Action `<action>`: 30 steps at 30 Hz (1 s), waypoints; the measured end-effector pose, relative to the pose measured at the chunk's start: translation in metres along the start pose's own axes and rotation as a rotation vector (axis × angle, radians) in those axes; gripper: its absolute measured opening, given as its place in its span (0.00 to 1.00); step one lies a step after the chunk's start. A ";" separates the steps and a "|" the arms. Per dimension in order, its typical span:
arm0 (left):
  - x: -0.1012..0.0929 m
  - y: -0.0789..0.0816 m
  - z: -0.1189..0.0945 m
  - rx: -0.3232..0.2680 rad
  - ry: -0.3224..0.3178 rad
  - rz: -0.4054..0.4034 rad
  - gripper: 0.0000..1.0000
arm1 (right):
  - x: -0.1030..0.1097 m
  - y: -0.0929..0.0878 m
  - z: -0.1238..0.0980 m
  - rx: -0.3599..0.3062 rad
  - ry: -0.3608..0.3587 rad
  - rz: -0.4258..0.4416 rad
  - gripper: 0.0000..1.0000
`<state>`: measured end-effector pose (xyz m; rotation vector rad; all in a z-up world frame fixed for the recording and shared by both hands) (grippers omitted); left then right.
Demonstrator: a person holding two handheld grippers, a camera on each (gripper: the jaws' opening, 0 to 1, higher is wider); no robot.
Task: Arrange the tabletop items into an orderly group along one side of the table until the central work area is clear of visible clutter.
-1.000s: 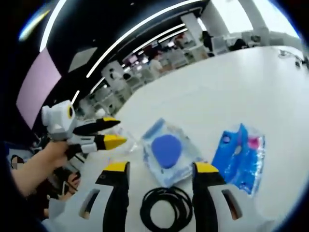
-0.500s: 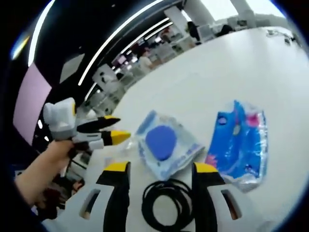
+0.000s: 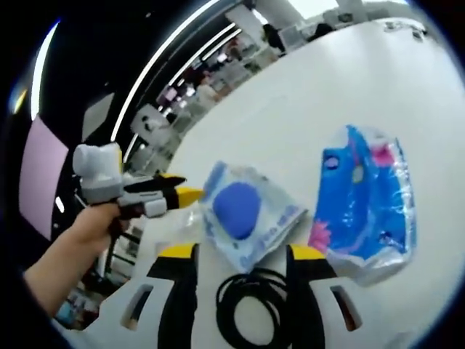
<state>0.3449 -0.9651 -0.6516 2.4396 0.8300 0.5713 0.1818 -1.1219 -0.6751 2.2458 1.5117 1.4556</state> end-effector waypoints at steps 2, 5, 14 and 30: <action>-0.002 0.003 0.000 0.009 0.023 0.013 0.40 | -0.001 0.000 0.003 0.006 -0.003 0.001 0.44; -0.005 0.004 0.004 0.028 0.029 0.001 0.38 | -0.002 0.000 0.006 0.007 -0.004 0.011 0.43; -0.002 -0.005 0.024 0.136 0.077 -0.040 0.42 | -0.007 -0.006 0.013 0.029 -0.014 0.026 0.41; 0.004 0.002 0.037 0.166 0.058 -0.205 0.48 | -0.009 -0.007 0.019 0.025 -0.008 0.090 0.37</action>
Point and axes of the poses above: the point that each gripper's makers call its tool centre point, and the gripper's own axes: z roughly forward along the fingers, x roughly to its left, y roughly out of its top, the point moved 8 cm from there along -z, roughly backward along the fingers, and after that the axes turned 2 degrees about x, right-handed, at the moved point
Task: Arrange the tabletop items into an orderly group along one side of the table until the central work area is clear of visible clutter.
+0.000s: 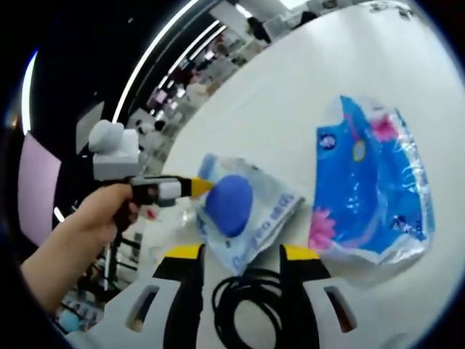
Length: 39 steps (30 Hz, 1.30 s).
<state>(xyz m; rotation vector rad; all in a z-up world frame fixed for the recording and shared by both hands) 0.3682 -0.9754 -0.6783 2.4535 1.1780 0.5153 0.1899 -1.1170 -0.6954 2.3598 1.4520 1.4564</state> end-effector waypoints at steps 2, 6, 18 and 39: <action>0.000 -0.001 -0.001 0.010 -0.006 -0.019 0.48 | -0.001 0.001 0.001 -0.001 0.001 0.004 0.36; 0.005 -0.002 0.002 0.013 -0.007 -0.056 0.49 | -0.003 0.003 0.001 -0.004 0.001 0.037 0.32; 0.003 -0.003 -0.003 0.012 0.011 -0.048 0.55 | -0.004 0.001 -0.003 -0.008 -0.025 0.066 0.32; -0.006 -0.012 -0.009 0.035 -0.059 -0.159 0.34 | -0.011 0.003 0.006 0.001 -0.018 0.142 0.16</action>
Point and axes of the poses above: the point that each gripper's makers call its tool centre point, and the gripper's own axes: z roughly forward along the fingers, x roughly to its left, y roughly out of its top, the point moved 8 cm from there along -z, roughly backward along the fingers, and after that the axes turned 2 degrees about x, right-handed, at the moved point
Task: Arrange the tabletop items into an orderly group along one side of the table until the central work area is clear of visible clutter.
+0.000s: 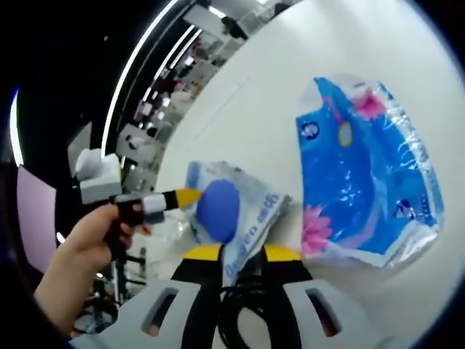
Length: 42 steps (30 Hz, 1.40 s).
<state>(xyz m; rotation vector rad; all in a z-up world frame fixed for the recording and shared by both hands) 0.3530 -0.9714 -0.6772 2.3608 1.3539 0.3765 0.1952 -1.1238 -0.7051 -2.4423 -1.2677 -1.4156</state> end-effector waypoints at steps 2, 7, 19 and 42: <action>0.004 -0.002 -0.001 0.004 0.008 -0.004 0.28 | -0.001 0.001 0.001 0.001 0.002 0.010 0.16; 0.007 -0.004 -0.003 0.012 0.017 0.003 0.19 | -0.003 -0.001 0.004 0.011 -0.015 0.013 0.13; 0.010 -0.007 -0.001 0.020 0.055 0.043 0.03 | -0.005 -0.005 0.006 0.036 -0.044 0.007 0.03; 0.014 -0.007 -0.028 -0.061 -0.025 -0.072 0.00 | 0.012 0.032 -0.012 -0.035 -0.003 -0.041 0.00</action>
Point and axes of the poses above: the point that each gripper's makers call its tool centre point, and the gripper's own axes: z roughly forward along the fingers, x roughly to its left, y roughly out of its top, the point moved 8 cm from there along -z, roughly backward along the fingers, and after that the axes turned 2 degrees about x, right-handed, at the moved point
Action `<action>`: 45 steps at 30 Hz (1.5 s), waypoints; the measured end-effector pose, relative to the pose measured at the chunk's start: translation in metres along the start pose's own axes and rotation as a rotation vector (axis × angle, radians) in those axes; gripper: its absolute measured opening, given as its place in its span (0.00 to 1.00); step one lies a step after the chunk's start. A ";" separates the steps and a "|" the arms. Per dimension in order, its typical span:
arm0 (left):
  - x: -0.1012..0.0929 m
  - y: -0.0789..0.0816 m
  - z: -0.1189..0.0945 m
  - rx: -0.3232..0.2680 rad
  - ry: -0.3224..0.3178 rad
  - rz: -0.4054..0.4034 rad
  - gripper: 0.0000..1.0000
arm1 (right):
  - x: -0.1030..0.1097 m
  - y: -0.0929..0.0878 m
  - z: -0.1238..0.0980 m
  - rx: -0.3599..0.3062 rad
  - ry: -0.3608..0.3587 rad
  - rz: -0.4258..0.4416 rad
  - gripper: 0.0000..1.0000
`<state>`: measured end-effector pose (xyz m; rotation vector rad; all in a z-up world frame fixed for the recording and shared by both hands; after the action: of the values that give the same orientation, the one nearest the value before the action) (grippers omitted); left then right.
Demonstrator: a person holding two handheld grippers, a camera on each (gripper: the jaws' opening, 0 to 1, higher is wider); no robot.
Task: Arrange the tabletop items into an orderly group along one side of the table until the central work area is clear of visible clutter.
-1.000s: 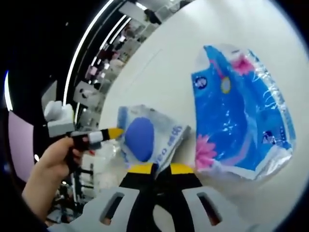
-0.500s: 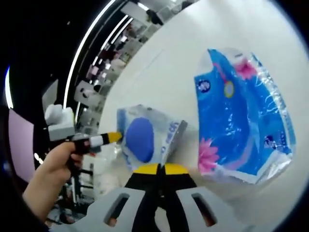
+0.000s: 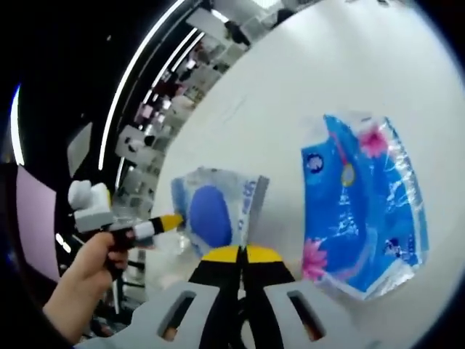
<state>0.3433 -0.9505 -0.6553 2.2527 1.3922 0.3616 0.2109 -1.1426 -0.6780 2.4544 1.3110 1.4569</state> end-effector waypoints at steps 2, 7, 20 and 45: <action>-0.001 0.000 -0.002 -0.007 -0.005 -0.012 0.00 | 0.002 0.005 -0.002 -0.007 0.006 -0.005 0.00; -0.003 0.005 -0.007 -0.030 -0.005 -0.010 0.00 | 0.003 0.017 -0.007 -0.015 0.025 -0.017 0.00; -0.025 0.006 -0.012 -0.073 -0.041 -0.070 0.00 | -0.001 0.057 -0.024 -0.032 0.031 -0.121 0.00; -0.044 -0.011 -0.002 -0.031 -0.064 -0.085 0.00 | -0.023 0.099 -0.002 0.139 0.007 -0.355 0.00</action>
<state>0.3143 -0.9857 -0.6586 2.1530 1.4345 0.2784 0.2688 -1.2227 -0.6556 2.1379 1.7905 1.3256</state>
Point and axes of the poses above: the point that each gripper's makers call its tool centre point, and the gripper's own axes: z roughly forward along the fingers, x roughly to its left, y roughly out of its top, the point moved 8 cm from there along -z, roughly backward along the fingers, and after that the axes turned 2 degrees about x, right-handed, at the moved point
